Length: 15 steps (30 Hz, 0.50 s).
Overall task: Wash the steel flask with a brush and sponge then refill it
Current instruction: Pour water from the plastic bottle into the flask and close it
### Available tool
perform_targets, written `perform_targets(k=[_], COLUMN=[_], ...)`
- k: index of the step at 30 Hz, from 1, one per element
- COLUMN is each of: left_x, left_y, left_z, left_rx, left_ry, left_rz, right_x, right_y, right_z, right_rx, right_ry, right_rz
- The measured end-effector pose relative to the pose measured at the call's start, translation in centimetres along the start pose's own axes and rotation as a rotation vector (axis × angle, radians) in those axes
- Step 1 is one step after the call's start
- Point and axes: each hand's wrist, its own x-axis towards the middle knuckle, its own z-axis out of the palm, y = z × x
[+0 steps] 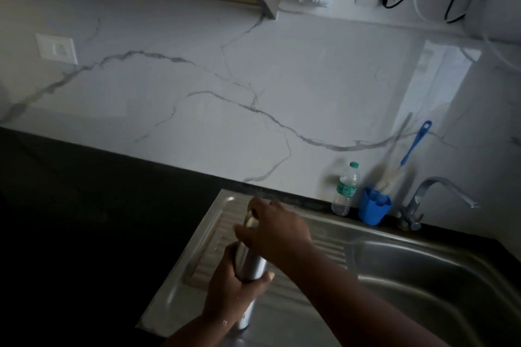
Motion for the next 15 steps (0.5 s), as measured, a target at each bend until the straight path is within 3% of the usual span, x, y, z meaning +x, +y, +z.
perform_targets(k=[8,15], left_x=[7.2,16.0], left_y=[6.5,8.6], left_z=[10.6,19.6], left_rx=[-0.007,0.037], left_ry=[-0.073,-0.14], left_rz=[-0.019,-0.061], right_x=[5.4,11.4], right_y=[13.2,23.3], right_z=[-5.4,-6.1], right_rx=[0.326,0.44], right_ry=[0.036,0.115], right_rz=[-0.024,-0.082])
